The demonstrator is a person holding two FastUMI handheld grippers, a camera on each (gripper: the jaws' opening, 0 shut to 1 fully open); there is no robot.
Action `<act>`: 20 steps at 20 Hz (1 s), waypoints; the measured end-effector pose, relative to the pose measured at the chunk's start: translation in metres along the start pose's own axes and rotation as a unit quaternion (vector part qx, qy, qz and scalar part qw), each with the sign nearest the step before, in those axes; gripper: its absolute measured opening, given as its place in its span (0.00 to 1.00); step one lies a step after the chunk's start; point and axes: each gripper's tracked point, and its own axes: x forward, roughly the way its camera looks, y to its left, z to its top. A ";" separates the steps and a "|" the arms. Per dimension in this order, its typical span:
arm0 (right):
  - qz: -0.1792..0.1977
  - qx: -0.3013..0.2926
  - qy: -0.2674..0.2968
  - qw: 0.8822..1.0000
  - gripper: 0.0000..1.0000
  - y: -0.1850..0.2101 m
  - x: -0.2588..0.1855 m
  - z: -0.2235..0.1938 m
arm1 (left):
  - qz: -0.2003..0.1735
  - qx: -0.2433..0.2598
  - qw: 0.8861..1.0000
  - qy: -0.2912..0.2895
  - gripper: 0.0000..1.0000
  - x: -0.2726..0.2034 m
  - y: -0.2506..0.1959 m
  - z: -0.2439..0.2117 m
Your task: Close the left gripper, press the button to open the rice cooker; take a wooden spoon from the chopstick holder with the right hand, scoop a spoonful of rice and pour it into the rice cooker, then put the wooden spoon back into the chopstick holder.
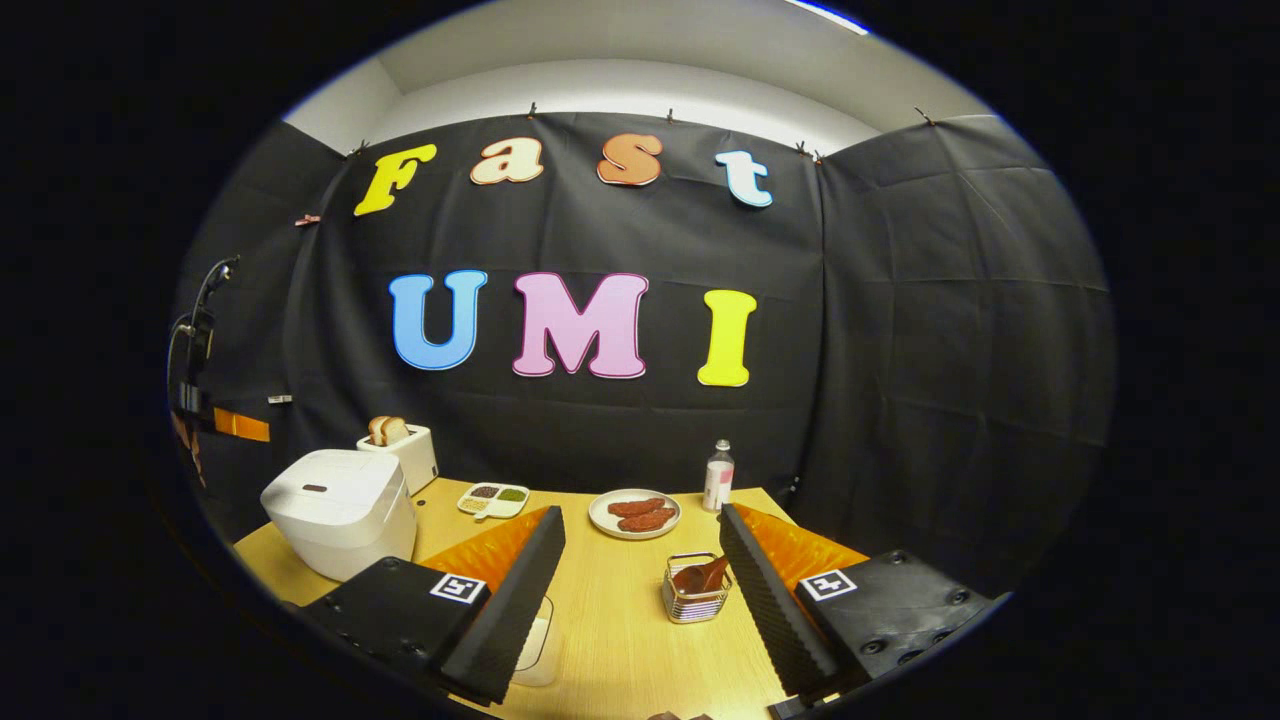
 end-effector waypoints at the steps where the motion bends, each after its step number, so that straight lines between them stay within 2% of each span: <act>1: -0.003 0.002 0.005 1.000 0.98 -0.004 0.000 -0.003 | -0.004 0.005 1.000 0.015 0.07 0.013 -0.001 -0.003; 5: -0.021 0.004 0.013 1.000 0.98 -0.026 0.000 -0.008 | -0.021 0.009 0.997 0.071 0.07 0.056 -0.012 -0.025; 8: -0.032 0.005 0.019 0.999 0.98 -0.038 0.000 -0.013 | -0.005 -0.003 0.995 0.102 0.07 0.079 -0.005 -0.039; 12: -0.039 0.011 0.027 0.999 0.98 -0.046 -0.001 -0.021 | 0.007 -0.010 0.991 0.134 0.06 0.083 -0.002 -0.061; 15: -0.033 0.007 0.031 0.999 0.98 -0.046 0.002 -0.027 | 0.012 0.002 0.991 0.132 0.07 0.082 -0.003 -0.064; 20: -0.011 0.001 0.035 0.999 0.98 -0.041 0.005 -0.030 | 0.024 -0.011 0.991 0.128 0.07 0.082 -0.001 -0.066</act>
